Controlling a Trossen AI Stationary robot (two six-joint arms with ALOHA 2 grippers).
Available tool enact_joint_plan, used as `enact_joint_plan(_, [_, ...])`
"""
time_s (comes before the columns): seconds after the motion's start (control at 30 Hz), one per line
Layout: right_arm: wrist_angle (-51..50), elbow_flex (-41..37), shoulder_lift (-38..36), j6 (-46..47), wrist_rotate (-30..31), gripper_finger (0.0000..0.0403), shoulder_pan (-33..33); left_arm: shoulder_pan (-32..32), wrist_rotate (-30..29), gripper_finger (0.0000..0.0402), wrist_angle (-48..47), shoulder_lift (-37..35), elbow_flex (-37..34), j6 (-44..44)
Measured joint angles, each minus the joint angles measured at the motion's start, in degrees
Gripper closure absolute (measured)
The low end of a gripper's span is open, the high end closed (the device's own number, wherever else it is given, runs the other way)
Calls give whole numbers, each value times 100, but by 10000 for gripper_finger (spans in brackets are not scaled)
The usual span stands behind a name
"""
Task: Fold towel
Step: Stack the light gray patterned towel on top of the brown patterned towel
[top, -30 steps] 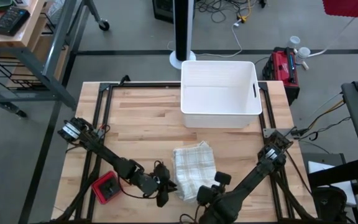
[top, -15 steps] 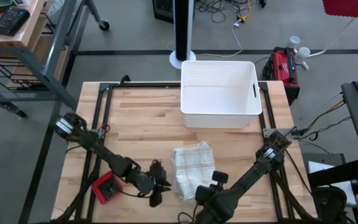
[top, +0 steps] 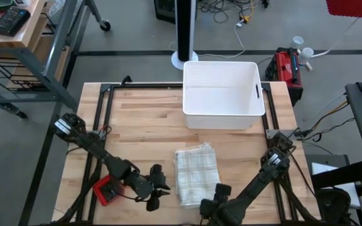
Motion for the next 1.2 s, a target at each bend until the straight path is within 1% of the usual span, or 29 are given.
enact_joint_plan(0.13, [4, 0, 1, 167, 34, 217, 117, -131, -2, 326, 116, 61, 0, 228])
enact_joint_plan(0.23, [1, 0, 1, 223, 78, 210, 250, -175, -48, 326, 639, 89, -2, 645])
enact_joint_plan(0.27, [-1, 0, -4, 225, 200, 210, 314, -176, -116, 326, 872, 99, -2, 809])
enact_joint_plan(0.4, [-15, 0, -95, 413, 1183, 213, 519, -113, -296, 326, 1691, 218, 0, 1497])
enact_joint_plan(0.53, [-113, 9, -196, 796, 1990, 230, 512, 65, -304, 326, 1924, 405, 75, 1771])
enact_joint_plan(0.57, [-113, 9, -196, 867, 2170, 237, 511, 107, -269, 326, 1926, 480, 138, 1774])
enact_joint_plan(0.67, [-60, -45, -199, 1001, 2558, 259, 488, 184, 91, 326, 1960, 802, 398, 1937])
enact_joint_plan(0.77, [6, -265, -197, 1017, 2536, 285, 442, 220, 419, 326, 1783, 1272, 761, 2118])
enact_joint_plan(0.9, [430, -612, -196, 1007, 2325, 320, 417, 224, 469, 326, 1105, 1752, 1256, 2151])
enact_joint_plan(1.03, [1121, -1063, -184, 770, 1783, 355, 415, 231, 858, 326, 595, 2035, 1627, 2118])
enact_joint_plan(1.13, [1183, -1366, -183, 854, 1498, 378, 413, 238, 1044, 326, 351, 2069, 1711, 2078])
enact_joint_plan(1.2, [1152, -1500, -183, 958, 1492, 392, 436, 238, 1049, 326, 220, 2025, 1739, 2062])
